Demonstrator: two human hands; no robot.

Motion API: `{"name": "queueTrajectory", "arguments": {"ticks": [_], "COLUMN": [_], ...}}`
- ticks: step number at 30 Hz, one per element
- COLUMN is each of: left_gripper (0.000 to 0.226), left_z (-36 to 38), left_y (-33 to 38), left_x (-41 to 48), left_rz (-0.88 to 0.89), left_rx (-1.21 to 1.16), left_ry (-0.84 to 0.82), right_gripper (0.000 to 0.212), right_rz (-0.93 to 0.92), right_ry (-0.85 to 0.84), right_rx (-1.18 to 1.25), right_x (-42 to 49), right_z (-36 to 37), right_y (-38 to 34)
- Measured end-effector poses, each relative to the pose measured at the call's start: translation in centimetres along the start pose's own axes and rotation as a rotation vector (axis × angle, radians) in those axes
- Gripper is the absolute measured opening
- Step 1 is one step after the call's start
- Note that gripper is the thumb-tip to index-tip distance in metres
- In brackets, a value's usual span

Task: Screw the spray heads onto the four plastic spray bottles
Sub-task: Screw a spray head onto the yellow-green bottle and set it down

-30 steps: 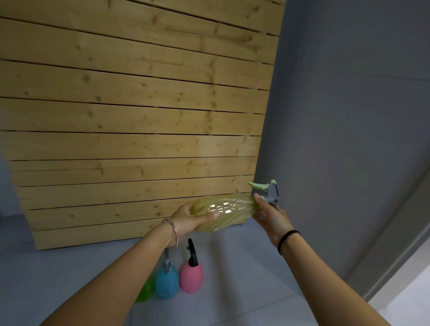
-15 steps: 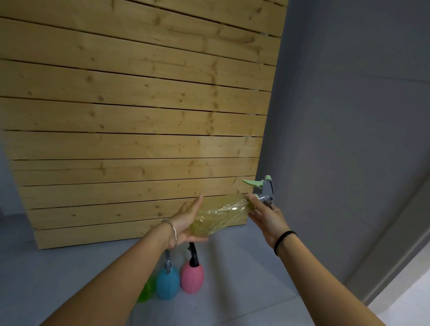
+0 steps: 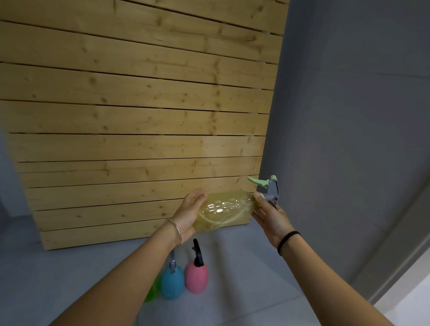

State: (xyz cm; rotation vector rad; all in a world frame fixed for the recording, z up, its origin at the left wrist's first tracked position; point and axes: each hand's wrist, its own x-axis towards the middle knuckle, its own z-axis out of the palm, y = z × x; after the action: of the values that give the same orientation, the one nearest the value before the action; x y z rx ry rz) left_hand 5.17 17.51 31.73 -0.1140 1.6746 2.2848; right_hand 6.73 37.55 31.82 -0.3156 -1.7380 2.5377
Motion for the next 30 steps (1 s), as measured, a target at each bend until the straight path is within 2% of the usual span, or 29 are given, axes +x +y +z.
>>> {"name": "queueTrajectory", "arguments": {"ticks": [2,5,7,9,11,13,15,19,21,23,26,28,30], "left_gripper": [0.051,0.062,0.076,0.083,0.065,0.049,0.045,0.039,0.04,0.04,0.061,0.068,0.067], "left_z": [0.0,-0.4,-0.2,-0.1,0.0,0.1,0.3,0.3,-0.2,-0.6,-1.1,-1.4,-1.6], "left_y": [-0.1,-0.6,-0.9,-1.0,-0.9,-1.0,-1.0,-1.1,-1.2,-1.5,-2.3,-3.1,-3.9], "left_x": [0.0,-0.5,-0.7,-0.7,-0.6,-0.5,-0.4,0.1,0.4,0.6,1.5,2.1,3.0], "left_rz": [-0.008,-0.199,-0.263,-0.185,-0.027,0.116,0.226,0.306,0.278,0.215,0.083,0.032,-0.023], "left_rx": [0.024,0.159,0.245,0.266,0.276,0.293,0.323,0.348,0.371,0.294,0.107,0.052,0.024], "left_ry": [-0.065,-0.239,-0.227,-0.084,0.034,0.081,0.131,0.17,0.163,0.15,0.135,0.094,0.022], "right_gripper": [0.034,0.038,0.039,0.041,0.042,0.041,0.041,0.041,0.044,0.047,0.045,0.043,0.045], "right_rz": [0.004,-0.029,-0.045,-0.043,-0.046,-0.065,-0.075,-0.078,-0.071,-0.061,-0.019,0.021,0.059], "right_ry": [0.014,0.018,0.015,0.024,0.044,0.066,0.085,0.098,0.105,0.077,-0.075,-0.135,-0.158], "right_rx": [0.01,-0.044,-0.091,-0.068,-0.02,0.0,0.034,0.09,0.068,-0.006,-0.108,-0.084,-0.053], "right_x": [0.0,0.1,0.0,0.0,-0.1,-0.2,-0.2,-0.3,-0.2,0.1,0.7,1.3,2.1], "right_z": [-0.2,-0.4,-0.3,-0.2,0.1,0.7,1.1,1.5,1.5,1.3,1.0,1.0,0.8], "right_y": [0.0,-0.5,-0.7,-0.6,-0.5,-0.8,-1.2,-1.4,-1.2,-1.2,-1.7,-2.0,-2.0]}}
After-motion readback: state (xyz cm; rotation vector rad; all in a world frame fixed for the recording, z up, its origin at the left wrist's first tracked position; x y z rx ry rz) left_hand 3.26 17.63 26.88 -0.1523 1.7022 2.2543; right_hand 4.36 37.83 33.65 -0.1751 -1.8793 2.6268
